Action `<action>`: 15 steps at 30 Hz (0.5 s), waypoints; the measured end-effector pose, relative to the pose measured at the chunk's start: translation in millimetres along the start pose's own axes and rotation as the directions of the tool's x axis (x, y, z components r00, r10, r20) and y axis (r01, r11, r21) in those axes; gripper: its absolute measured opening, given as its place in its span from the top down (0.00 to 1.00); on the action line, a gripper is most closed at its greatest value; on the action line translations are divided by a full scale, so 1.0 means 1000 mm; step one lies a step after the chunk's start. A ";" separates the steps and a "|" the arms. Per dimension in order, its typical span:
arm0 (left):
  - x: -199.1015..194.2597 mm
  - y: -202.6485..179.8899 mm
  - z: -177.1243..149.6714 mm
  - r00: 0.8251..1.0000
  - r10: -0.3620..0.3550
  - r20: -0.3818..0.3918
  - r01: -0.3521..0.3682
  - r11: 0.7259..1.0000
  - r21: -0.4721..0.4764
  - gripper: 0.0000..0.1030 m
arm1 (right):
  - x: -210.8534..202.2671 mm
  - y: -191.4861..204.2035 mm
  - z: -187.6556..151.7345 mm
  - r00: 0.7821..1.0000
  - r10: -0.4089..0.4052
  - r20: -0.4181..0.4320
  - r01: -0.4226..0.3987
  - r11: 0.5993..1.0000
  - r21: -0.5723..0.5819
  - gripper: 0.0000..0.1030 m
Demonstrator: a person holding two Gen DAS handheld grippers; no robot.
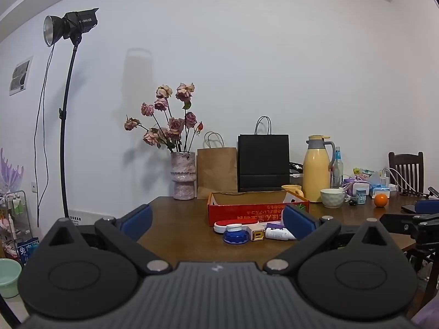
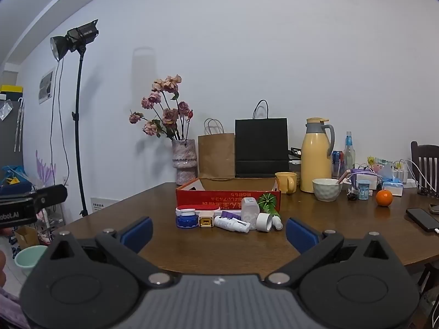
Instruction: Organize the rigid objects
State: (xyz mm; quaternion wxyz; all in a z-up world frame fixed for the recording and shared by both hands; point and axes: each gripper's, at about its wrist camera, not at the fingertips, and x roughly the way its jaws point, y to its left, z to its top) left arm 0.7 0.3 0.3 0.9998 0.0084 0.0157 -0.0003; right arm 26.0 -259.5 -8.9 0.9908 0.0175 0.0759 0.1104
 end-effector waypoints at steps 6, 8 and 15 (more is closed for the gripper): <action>0.003 -0.005 -0.011 1.000 -0.008 0.012 0.008 1.000 0.013 0.00 | -0.001 0.001 0.000 1.000 0.006 -0.001 -0.006 1.000 0.005 0.00; 0.000 -0.007 -0.013 1.000 -0.001 0.023 0.001 1.000 0.011 0.00 | 0.000 0.002 0.001 1.000 0.008 -0.005 -0.008 1.000 0.004 0.00; -0.003 -0.002 -0.005 1.000 -0.007 0.024 0.006 1.000 0.015 0.00 | -0.001 0.005 0.005 0.998 -0.049 -0.033 0.047 0.998 -0.039 0.00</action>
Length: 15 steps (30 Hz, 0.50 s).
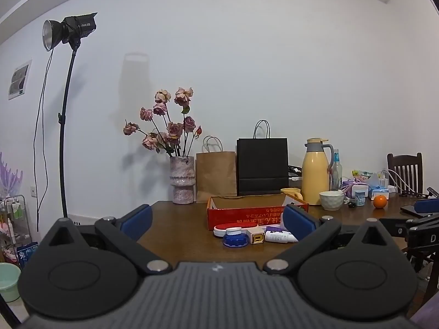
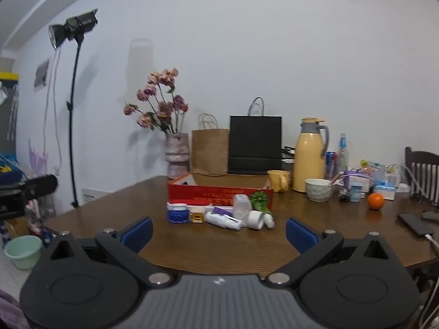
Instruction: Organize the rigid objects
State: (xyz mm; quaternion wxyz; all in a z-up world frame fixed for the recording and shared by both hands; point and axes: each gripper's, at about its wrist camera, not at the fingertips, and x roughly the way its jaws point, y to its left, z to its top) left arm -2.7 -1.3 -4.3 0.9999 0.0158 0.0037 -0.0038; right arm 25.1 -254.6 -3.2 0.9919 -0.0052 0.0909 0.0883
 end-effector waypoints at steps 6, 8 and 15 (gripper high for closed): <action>-0.001 -0.001 0.000 1.000 -0.002 0.003 0.002 1.000 0.001 0.00 | 0.006 -0.004 -0.002 1.000 0.010 -0.009 -0.010 1.000 0.000 0.00; 0.000 -0.001 0.000 1.000 -0.002 -0.001 0.002 1.000 0.000 0.00 | 0.006 -0.004 -0.002 1.000 0.010 -0.009 -0.010 1.000 0.000 0.00; -0.001 -0.001 0.000 1.000 0.001 0.000 -0.001 1.000 -0.002 0.00 | 0.006 -0.001 -0.003 1.000 0.012 -0.010 -0.012 1.000 -0.006 0.00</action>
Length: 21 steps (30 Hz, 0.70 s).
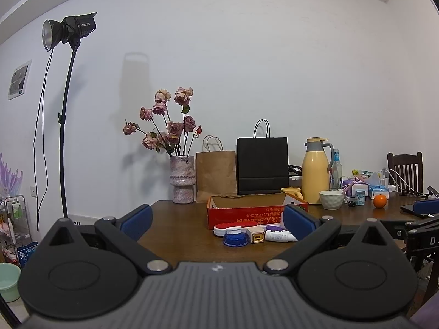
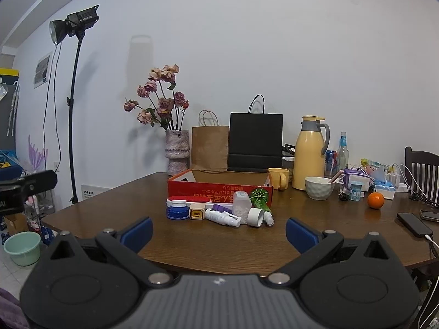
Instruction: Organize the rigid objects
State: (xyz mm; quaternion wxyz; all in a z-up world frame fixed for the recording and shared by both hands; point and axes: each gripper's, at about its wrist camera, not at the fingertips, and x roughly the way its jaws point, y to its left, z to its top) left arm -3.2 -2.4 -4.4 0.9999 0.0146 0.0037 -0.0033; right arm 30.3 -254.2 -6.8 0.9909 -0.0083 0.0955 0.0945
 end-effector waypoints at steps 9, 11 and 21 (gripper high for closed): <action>0.000 -0.001 0.001 1.000 0.009 -0.004 -0.009 1.000 -0.001 0.00 | 0.000 0.000 -0.002 1.000 -0.002 0.001 0.002 1.000 -0.002 0.00; 0.000 -0.001 0.000 1.000 0.007 -0.004 -0.007 1.000 0.000 0.00 | 0.000 0.000 -0.001 1.000 -0.007 0.004 0.007 1.000 -0.005 0.00; 0.002 -0.001 0.001 1.000 0.004 -0.028 -0.005 1.000 -0.007 0.00 | 0.001 -0.001 -0.002 1.000 -0.007 0.000 0.007 1.000 -0.002 0.00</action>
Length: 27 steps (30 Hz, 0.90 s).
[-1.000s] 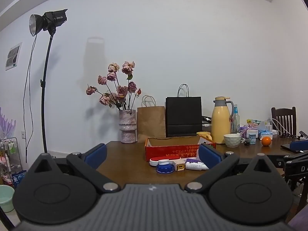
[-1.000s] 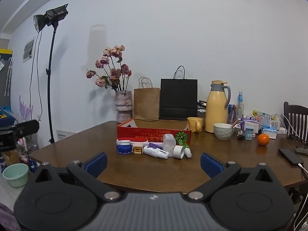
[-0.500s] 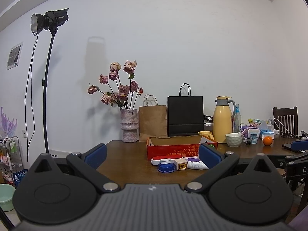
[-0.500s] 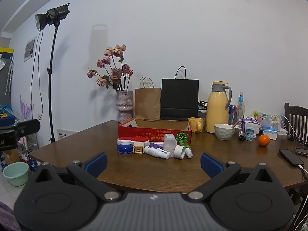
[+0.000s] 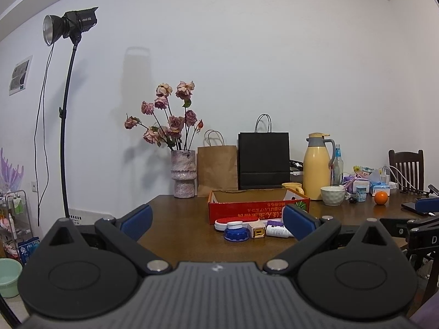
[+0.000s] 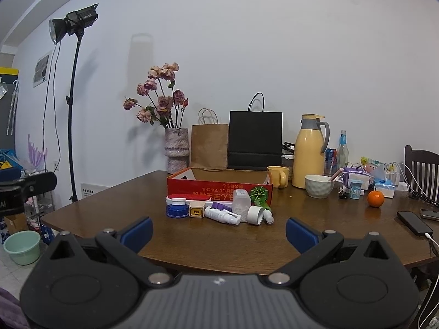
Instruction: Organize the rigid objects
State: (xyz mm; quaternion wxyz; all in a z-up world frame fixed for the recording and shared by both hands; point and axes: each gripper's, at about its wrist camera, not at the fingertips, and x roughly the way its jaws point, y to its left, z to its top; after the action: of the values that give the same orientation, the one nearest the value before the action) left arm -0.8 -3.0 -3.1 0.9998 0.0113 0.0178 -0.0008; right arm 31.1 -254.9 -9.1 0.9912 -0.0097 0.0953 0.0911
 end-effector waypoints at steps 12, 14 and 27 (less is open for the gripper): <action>0.003 0.000 -0.001 0.998 -0.013 -0.054 0.014 1.000 0.006 0.00 | 0.000 -0.001 0.000 1.000 -0.009 0.007 0.009 1.000 0.000 0.00; 0.003 0.000 -0.001 0.998 -0.017 -0.060 0.018 1.000 0.007 0.00 | 0.000 -0.001 0.000 1.000 -0.010 0.007 0.010 1.000 0.000 0.00; 0.004 0.000 -0.001 0.998 -0.010 -0.065 0.010 1.000 0.000 0.00 | -0.001 0.001 -0.001 1.000 -0.009 0.007 0.009 1.000 -0.001 0.00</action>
State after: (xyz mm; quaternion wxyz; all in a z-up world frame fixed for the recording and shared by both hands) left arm 3.5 -3.1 -3.9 0.9986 0.0112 0.0505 -0.0054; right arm 30.1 -254.6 -10.4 0.9919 -0.0100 0.0918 0.0867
